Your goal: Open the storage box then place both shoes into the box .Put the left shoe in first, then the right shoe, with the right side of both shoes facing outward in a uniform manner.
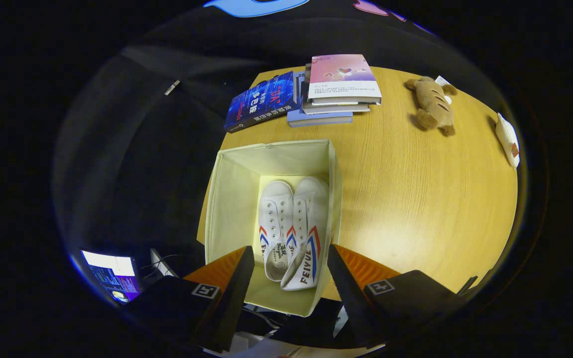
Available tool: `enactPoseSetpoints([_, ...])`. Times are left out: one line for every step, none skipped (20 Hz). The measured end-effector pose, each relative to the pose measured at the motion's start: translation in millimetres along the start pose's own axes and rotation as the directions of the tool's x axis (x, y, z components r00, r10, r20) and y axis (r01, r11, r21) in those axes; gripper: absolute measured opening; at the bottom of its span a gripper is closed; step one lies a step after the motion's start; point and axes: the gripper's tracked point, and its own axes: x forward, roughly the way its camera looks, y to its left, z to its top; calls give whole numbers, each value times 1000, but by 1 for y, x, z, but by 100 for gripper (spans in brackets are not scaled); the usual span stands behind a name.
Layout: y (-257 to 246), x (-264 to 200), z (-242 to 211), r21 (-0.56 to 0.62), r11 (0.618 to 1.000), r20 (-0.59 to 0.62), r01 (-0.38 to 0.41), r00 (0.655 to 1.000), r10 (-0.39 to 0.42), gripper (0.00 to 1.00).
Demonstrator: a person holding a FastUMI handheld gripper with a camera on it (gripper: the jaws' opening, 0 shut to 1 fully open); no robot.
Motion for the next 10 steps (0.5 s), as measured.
enactPoseSetpoints([-2,-3,1,-6,1000,15,-4,1000,4,94])
enactPoseSetpoints([-4,-8,2,-10,1000,34,-12,999,12,97])
enactPoseSetpoints([-6,-13,4,-10,1000,57,-22,998,23,97])
enactPoseSetpoints([-9,-19,5,-9,1000,79,-29,996,30,97])
enactPoseSetpoints([-15,-26,6,-4,1000,104,-27,994,27,98])
enactPoseSetpoints([-19,-32,4,3,1000,129,-20,992,19,99])
enactPoseSetpoints([-27,-39,5,12,1000,154,-14,988,12,99])
enactPoseSetpoints([-35,-46,6,21,1000,181,-9,983,5,98])
enactPoseSetpoints([-46,-54,9,31,1000,211,1,977,-8,99])
enactPoseSetpoints([-58,-62,11,39,999,243,15,970,-24,99])
